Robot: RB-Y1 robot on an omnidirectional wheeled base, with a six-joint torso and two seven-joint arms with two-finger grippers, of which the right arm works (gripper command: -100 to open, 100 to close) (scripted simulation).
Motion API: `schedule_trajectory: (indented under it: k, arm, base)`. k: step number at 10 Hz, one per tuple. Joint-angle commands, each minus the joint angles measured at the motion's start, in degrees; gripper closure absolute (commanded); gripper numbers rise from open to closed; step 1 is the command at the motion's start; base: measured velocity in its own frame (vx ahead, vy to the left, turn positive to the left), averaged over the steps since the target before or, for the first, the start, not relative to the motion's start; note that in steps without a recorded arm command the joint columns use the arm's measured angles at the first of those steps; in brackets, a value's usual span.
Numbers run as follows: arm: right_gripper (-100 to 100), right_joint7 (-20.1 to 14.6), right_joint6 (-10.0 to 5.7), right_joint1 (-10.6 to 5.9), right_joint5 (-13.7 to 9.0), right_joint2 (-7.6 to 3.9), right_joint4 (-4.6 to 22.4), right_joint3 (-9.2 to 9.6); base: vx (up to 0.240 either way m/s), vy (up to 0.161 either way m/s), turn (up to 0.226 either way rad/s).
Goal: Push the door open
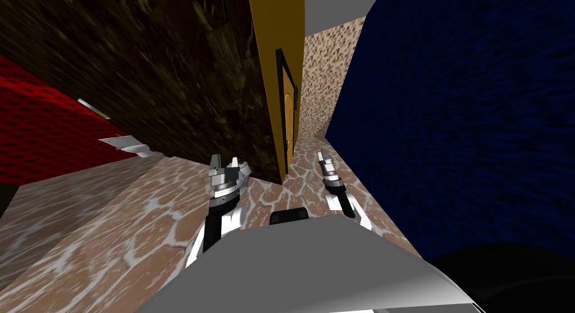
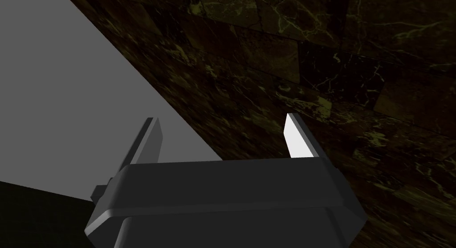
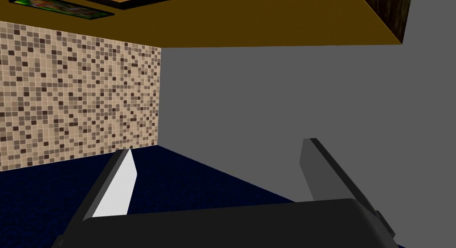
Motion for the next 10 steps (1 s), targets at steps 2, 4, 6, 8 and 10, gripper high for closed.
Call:
schedule_trajectory:
  k: [2,4,6,8,10]
  arm:
    - [-100,1.9,-0.32,-1.78,2.8,-0.61,3.5,-0.56]
    - [-100,2.7,-0.4,-2.61,4.0,-0.78,5.0,-0.75]
    - [-100,4.3,-0.56,-4.26,6.5,-1.12,8.0,-1.13]
    - [-100,5.2,-0.64,-5.16,7.8,-1.25,9.6,-1.34]
    - [-100,6.5,-0.77,-6.53,9.9,-1.42,12.1,-1.66]
  base:
    - [0.151,-0.112,0.193]
    - [0.112,-0.104,0.093]
    - [0.136,-0.121,0.168]
    - [0.11,-0.126,0.152]
    - [0.084,-0.106,0.12]
